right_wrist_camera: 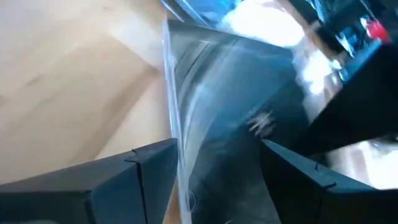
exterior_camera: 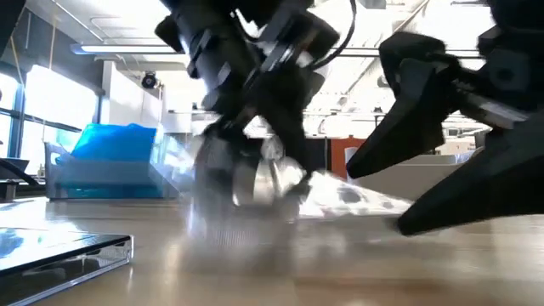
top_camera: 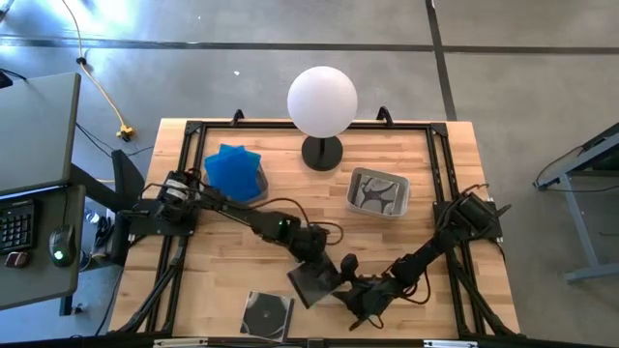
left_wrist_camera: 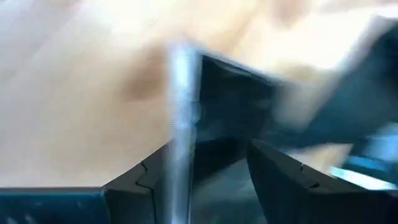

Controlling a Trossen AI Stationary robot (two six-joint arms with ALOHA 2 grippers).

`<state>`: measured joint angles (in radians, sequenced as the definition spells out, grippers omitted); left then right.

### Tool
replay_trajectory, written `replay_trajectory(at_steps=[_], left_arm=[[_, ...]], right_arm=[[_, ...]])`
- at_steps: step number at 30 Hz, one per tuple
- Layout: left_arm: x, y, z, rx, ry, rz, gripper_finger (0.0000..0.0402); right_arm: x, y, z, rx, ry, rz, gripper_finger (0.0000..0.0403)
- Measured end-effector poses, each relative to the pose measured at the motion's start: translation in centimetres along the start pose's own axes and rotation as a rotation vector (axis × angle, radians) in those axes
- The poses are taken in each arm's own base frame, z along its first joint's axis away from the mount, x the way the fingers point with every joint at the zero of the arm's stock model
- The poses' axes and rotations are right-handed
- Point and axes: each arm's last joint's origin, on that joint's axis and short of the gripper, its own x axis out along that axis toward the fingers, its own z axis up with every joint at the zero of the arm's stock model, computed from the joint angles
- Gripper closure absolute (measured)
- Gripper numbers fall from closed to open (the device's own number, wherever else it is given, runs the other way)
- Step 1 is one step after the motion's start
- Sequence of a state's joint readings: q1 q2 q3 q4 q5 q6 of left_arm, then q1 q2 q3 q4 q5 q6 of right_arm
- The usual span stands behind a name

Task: Pick & place jewel cases by type
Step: Put the right black cd case into the gray bin

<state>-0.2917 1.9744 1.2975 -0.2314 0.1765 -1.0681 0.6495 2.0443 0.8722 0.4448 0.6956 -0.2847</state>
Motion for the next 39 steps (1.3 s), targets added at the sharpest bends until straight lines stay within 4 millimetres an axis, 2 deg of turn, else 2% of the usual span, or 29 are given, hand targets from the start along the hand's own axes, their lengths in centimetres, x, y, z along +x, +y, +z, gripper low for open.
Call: replay_trajectory(at_steps=[2,5,9,19,22,29,34,36,39], left_arm=[[-0.3,-0.9,0.6,0.02,0.007,-0.109,0.0225],[-0.4,-1.1,1.2,0.044,0.039,-0.189,0.0225],[-0.5,-0.7,1.6,0.032,0.038,-0.18,0.0225],[-0.5,0.4,1.9,-0.002,0.059,-0.1,0.0228],[-0.5,0.4,1.9,0.015,0.053,-0.102,0.0247],[-0.5,0.8,1.8,0.038,0.039,-0.056,0.0322],[-0.6,0.7,2.0,0.076,0.009,-0.051,0.036],[-0.6,0.6,2.0,0.102,-0.004,-0.045,0.037],[-0.6,0.5,2.1,0.126,-0.026,-0.047,0.038]], right_arm=[[0.2,-0.3,-0.2,0.038,0.023,-0.048,0.0188],[0.1,-0.5,-0.6,0.077,0.069,-0.134,0.0188],[-0.1,-0.6,-1.0,0.11,0.117,-0.218,0.0188],[-0.4,-0.4,-0.9,0.115,0.111,-0.244,0.0188],[-0.6,-0.3,-0.9,0.108,0.113,-0.275,0.0188],[-1.6,0.6,-0.6,0.079,0.099,-0.325,0.0187],[-3.4,0.6,0.2,0.037,0.08,-0.392,0.0187],[-4.5,0.4,0.7,0.018,0.068,-0.394,0.0187],[-7.0,-0.6,2.5,0.056,0.015,-0.414,0.0189]])
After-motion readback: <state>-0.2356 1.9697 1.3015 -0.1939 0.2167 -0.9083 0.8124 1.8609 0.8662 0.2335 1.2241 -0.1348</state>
